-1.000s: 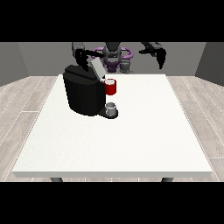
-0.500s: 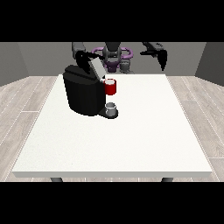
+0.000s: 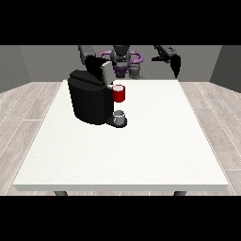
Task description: Insert the coffee pod into the coffee machine and close the lid
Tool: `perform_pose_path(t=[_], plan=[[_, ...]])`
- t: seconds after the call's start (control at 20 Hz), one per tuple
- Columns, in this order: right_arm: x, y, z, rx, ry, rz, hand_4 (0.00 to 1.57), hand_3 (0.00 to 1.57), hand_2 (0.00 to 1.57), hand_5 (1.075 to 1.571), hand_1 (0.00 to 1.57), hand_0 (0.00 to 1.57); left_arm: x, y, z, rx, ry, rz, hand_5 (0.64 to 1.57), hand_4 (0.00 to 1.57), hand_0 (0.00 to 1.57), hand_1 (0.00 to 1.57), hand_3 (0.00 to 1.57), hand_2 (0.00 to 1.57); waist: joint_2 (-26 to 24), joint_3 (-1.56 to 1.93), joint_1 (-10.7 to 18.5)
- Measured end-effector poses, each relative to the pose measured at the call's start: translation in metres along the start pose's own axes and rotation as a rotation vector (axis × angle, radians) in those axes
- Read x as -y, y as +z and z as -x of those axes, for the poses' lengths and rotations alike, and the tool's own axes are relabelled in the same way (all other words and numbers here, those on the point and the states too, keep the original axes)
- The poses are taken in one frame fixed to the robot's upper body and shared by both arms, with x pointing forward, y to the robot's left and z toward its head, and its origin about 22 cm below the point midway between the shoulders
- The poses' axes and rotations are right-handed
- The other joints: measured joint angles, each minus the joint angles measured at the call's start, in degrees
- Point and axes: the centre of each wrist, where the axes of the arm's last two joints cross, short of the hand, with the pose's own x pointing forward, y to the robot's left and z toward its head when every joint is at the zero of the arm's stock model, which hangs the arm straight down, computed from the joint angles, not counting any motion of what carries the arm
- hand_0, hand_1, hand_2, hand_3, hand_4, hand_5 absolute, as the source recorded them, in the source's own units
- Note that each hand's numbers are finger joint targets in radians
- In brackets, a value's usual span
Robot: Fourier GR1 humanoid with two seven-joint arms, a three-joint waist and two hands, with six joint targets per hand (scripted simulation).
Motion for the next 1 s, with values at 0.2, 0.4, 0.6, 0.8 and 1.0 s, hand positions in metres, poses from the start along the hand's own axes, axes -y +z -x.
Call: perform_pose_path(t=[0.2, 0.4, 0.6, 0.8, 1.0], plan=[[-0.01, -0.007, -0.007, -0.022, 0.008, -0.031, 0.14, 0.0, 0.0, 1.571, 0.0, 0.0, -0.003, 0.005, 0.009, -0.022, 0.012, -0.012, 1.571, 0.14, 0.0, 0.0, 0.0, 0.0, -0.7, 0.12, -0.1], [-0.019, -0.015, -0.014, 0.001, 0.046, -0.047, 0.17, 0.0, 0.0, 1.571, 0.0, 0.0, -0.001, 0.001, 0.004, -0.018, -0.001, -0.009, 1.571, 0.15, 0.0, 0.0, 0.0, 0.0, -0.1, 0.15, 0.7], [-0.025, -0.021, -0.02, 0.026, 0.087, -0.06, 0.14, 0.0, 0.0, 1.571, 0.0, 0.0, -0.004, 0.002, 0.004, -0.01, 0.001, -0.008, 1.571, 0.18, 0.0, 0.0, 0.0, 0.0, 0.2, 0.17, 1.1], [-0.039, -0.027, -0.029, 0.038, 0.1, -0.08, 0.07, 0.0, 0.0, 1.571, 0.0, 0.0, -0.006, 0.002, 0.009, -0.01, 0.004, -0.015, 1.571, 0.0, 0.0, 0.0, 0.0, 0.0, -0.1, 0.17, 0.6], [-0.046, -0.027, -0.027, 0.041, 0.083, -0.09, 0.07, 0.0, 0.0, 1.571, 0.0, 0.0, -0.001, 0.003, 0.005, -0.013, 0.005, 0.013, 1.571, 0.18, 0.0, 0.0, 0.0, 0.0, -1.5, 0.18, 1.1]])
